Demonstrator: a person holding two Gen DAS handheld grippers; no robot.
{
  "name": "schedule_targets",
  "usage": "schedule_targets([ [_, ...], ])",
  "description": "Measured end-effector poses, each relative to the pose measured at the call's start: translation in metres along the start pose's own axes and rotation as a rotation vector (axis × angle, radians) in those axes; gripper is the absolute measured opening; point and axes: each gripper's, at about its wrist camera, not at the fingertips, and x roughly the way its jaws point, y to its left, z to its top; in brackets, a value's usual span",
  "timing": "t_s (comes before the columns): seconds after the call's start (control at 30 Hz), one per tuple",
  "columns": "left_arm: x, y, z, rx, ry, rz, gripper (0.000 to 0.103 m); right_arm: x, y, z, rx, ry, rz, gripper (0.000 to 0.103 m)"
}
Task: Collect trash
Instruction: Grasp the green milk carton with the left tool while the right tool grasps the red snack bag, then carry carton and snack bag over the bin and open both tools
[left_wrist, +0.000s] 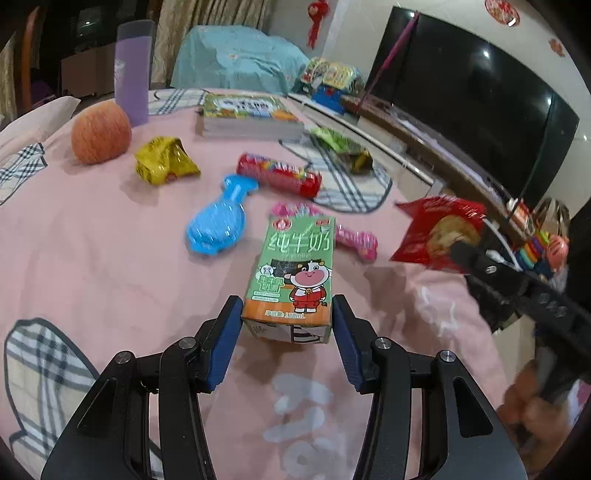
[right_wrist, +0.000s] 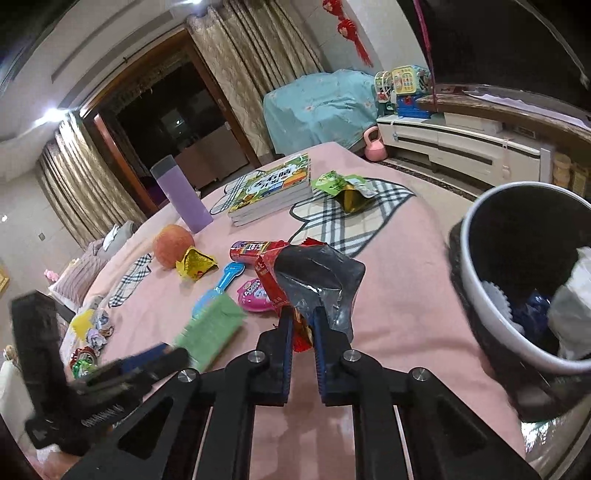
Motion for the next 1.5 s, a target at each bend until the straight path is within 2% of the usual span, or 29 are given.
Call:
schedule_targets([
  [0.1,0.007,-0.005,-0.002,0.017,0.022,0.008,0.050,-0.009,-0.003,-0.005,0.012,-0.005,0.004,0.010],
  [0.33,0.015,-0.016,-0.003,0.053,0.008,0.039,0.050,-0.022,-0.010,-0.012,0.034,-0.013,0.005,0.010],
  [0.8,-0.010,-0.085,-0.006,0.151,-0.030,-0.073,0.049,-0.068,-0.038,-0.016,0.089,-0.085,-0.020,0.010],
  [1.1,-0.014,-0.131,-0.002,0.226,-0.045,-0.108,0.049,-0.097,-0.063,-0.014,0.125,-0.138,-0.056,0.010],
  [1.5,-0.010,-0.167,0.003,0.277,-0.046,-0.132,0.049,-0.119,-0.090,-0.011,0.158,-0.176,-0.098,0.010],
])
